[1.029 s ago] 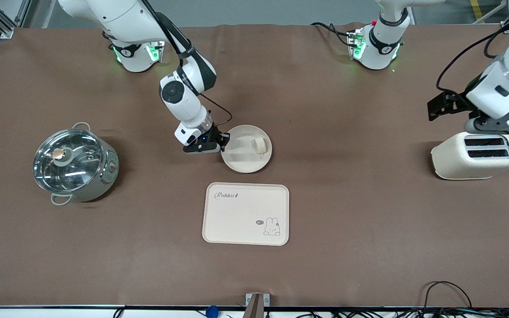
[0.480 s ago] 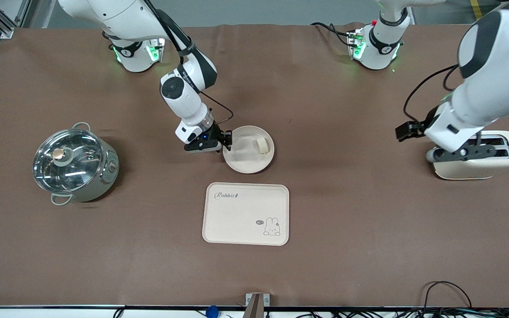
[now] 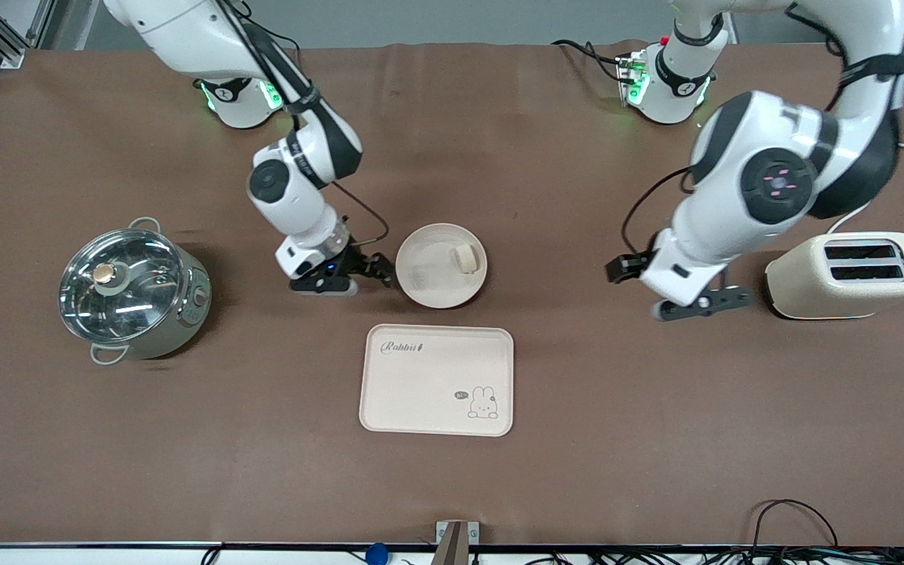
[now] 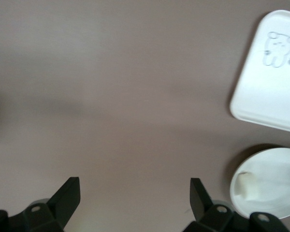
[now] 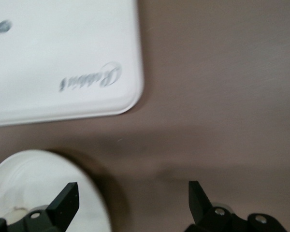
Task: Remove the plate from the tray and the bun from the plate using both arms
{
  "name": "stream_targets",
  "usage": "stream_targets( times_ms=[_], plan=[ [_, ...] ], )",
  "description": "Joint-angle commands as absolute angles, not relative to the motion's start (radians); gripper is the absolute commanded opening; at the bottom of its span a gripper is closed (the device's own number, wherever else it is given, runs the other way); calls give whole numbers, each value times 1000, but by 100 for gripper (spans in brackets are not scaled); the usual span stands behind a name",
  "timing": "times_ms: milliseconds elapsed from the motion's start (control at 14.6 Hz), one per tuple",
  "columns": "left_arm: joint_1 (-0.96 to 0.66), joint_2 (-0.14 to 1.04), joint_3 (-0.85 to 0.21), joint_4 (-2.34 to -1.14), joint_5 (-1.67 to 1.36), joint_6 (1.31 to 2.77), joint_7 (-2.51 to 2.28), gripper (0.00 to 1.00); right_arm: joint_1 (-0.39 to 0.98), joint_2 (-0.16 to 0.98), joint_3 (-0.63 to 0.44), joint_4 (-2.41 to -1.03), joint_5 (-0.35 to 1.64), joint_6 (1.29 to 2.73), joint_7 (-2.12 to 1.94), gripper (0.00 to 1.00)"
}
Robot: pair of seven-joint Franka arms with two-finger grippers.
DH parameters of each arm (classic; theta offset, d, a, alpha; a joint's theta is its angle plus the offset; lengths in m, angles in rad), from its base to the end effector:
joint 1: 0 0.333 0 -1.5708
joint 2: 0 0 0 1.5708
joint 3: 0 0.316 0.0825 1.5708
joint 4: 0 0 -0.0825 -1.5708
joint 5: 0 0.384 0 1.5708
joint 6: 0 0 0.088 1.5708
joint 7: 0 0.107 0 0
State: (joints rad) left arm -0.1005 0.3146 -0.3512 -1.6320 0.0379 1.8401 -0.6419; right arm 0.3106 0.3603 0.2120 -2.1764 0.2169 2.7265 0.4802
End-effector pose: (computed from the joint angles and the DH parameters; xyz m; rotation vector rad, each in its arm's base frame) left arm 0.5845 -0.2563 0.4387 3.1072 0.2957 -0.1741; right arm 0.5084 0.2821 0.2456 -2.8806 0.2433 -0.1175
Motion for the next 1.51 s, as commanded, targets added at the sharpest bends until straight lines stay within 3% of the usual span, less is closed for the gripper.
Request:
stream_targets(
  times_ms=[0,206,480,617,754,1097,1234,1440],
  plan=[
    [-167,366,-353,-1628,35,1914,-770,100,218,264,224,-2125,221,2500,480,100],
    [-253,429,-350,-1628,40,2017,-917,100,112,201,222,-2016,219,2182,379,100],
    [-348,526,-351,-1621,130,2140,-1108,100,-93,76,218,-1994,215,2018,151,100],
    [-392,580,-351,-1618,195,2201,-1227,100,-185,54,190,-1880,207,1860,53,100],
    [-426,627,-351,-1617,212,2247,-1323,100,-152,58,77,-1746,177,1754,-9,100],
    [-502,689,-351,-1624,212,2264,-1475,100,-123,19,-23,-1631,52,1678,-89,100],
    [-518,709,-351,-1624,210,2290,-1508,100,-101,21,-32,-1516,26,1575,-84,100],
    [-534,736,-351,-1626,212,2299,-1528,92,-92,15,-31,-1500,-2,1525,-71,100]
  ],
)
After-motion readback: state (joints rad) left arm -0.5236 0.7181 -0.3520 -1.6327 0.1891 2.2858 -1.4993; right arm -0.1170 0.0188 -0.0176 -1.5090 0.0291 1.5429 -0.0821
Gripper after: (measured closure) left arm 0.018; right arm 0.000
